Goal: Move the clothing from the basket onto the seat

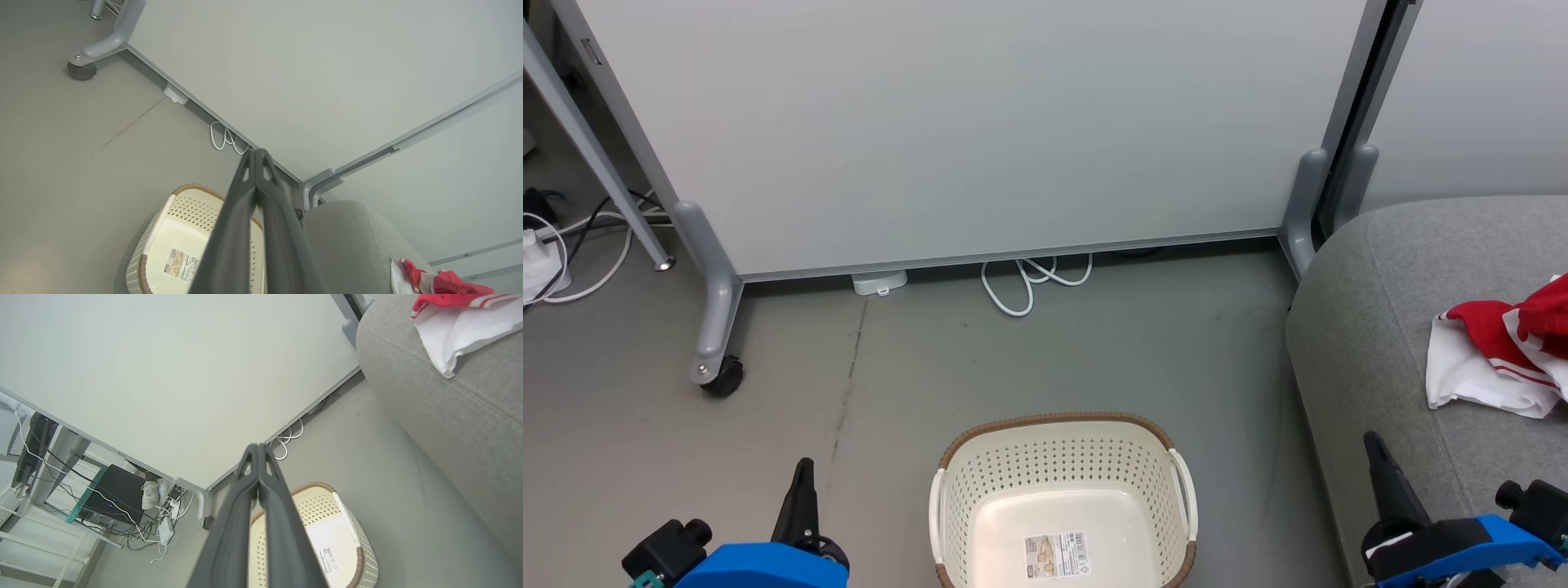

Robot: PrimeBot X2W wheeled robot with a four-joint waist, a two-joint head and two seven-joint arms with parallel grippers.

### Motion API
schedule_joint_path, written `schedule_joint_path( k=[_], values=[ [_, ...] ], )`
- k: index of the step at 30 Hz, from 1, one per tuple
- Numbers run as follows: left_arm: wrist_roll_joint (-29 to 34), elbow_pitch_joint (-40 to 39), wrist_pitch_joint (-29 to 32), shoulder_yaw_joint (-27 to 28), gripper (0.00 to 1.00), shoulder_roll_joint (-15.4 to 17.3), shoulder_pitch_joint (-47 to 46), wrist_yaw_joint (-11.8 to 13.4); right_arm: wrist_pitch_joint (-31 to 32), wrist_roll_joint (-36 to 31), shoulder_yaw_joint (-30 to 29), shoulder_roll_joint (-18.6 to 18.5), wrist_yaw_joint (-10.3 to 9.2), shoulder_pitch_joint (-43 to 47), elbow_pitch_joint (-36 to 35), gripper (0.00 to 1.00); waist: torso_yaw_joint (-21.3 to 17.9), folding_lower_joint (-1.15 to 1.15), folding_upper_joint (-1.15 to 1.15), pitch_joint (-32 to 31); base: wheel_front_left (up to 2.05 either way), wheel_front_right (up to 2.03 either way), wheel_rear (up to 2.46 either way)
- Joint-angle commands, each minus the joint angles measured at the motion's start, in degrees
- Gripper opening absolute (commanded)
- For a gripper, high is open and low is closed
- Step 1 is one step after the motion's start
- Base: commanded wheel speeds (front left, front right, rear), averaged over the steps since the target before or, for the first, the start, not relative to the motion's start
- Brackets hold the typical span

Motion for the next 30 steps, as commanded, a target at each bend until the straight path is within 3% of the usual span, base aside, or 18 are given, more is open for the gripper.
schedule_joint_path(
  k=[1, 30],
  values=[
    [-2.01, -1.2, 0.52, 0.78, 0.0, 0.12, -1.87, -0.05, 0.36, 2.39, -0.19, -0.27, 0.01, -1.71, -0.89, 0.0, -0.06, 0.0, 0.0, 0.02, 0.0, 0.0, 0.0],
    [-19.08, -4.55, 5.45, 4.45, 0.0, -0.34, -3.31, -0.08, 2.89, 21.83, -0.75, -0.36, 0.02, -3.55, -0.98, 0.0, -1.04, 0.0, 0.0, 0.36, 0.0, 0.0, 0.0]
  ],
)
